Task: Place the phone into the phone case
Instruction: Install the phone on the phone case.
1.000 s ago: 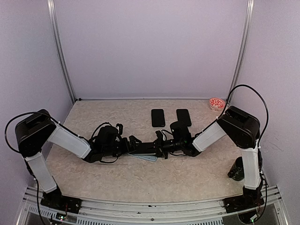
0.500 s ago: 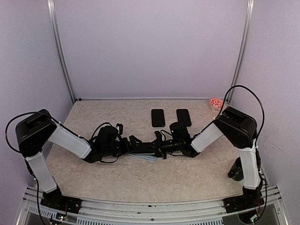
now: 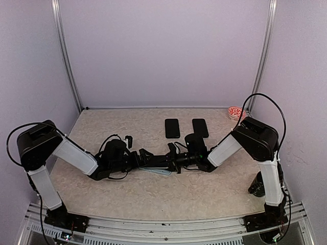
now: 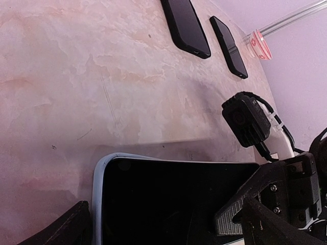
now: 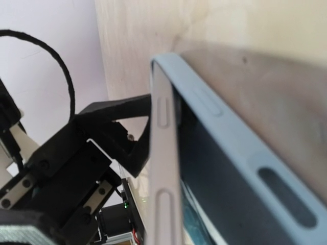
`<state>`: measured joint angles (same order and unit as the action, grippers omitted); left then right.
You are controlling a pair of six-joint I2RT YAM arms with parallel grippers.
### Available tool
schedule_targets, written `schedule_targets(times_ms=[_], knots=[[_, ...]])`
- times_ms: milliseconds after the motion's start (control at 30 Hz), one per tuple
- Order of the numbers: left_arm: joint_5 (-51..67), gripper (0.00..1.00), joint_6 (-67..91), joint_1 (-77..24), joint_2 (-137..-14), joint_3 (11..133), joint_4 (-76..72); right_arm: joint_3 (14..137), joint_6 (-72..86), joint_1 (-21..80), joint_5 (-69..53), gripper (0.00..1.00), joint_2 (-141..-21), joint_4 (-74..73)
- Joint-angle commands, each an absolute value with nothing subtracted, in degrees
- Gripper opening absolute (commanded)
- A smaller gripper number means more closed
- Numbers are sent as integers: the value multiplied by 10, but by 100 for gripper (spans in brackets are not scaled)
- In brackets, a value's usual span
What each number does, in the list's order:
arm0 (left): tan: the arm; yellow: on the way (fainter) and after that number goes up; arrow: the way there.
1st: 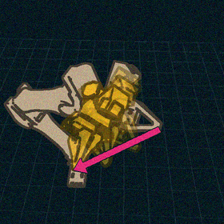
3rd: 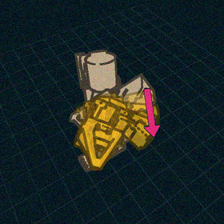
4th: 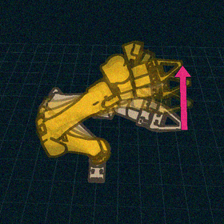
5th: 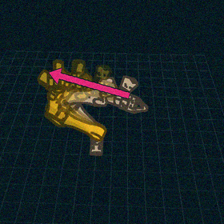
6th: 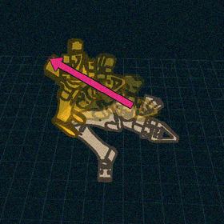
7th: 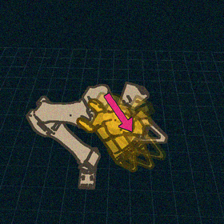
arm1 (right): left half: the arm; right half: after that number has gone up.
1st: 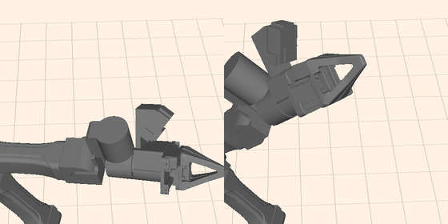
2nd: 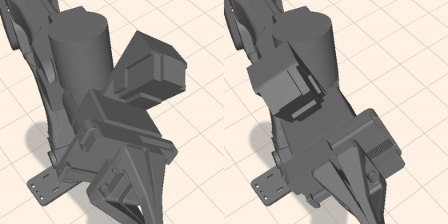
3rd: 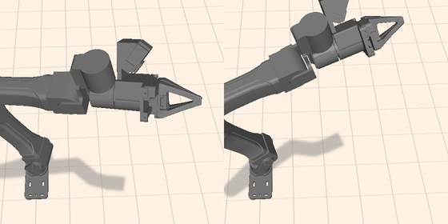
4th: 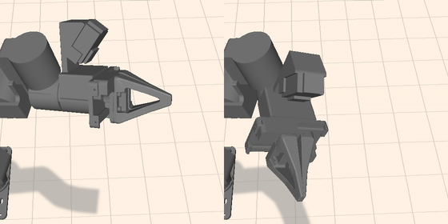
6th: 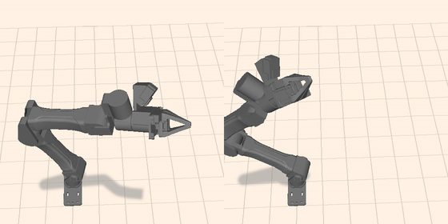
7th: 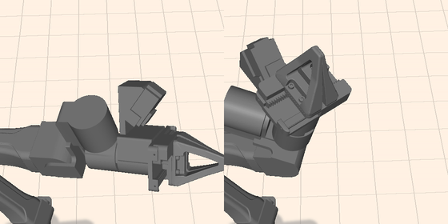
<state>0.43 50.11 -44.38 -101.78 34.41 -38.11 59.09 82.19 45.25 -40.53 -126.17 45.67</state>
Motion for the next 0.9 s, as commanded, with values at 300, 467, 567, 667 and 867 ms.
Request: schedule_targets(times_ms=[300, 467, 567, 667, 867], knots=[[38, 99, 498, -424, -969, 319, -347, 601, 806, 462, -430, 0, -1265, 491], [27, 99, 494, -409, -943, 307, -325, 596, 786, 459, -428, 0, -1256, 487], [25, 99, 497, -404, -937, 304, -320, 592, 791, 458, -434, 0, -1258, 502], [21, 99, 501, -401, -934, 304, -315, 587, 797, 457, -437, 0, -1260, 518], [32, 99, 504, -401, -932, 301, -328, 585, 794, 456, -444, 0, -1256, 532]])
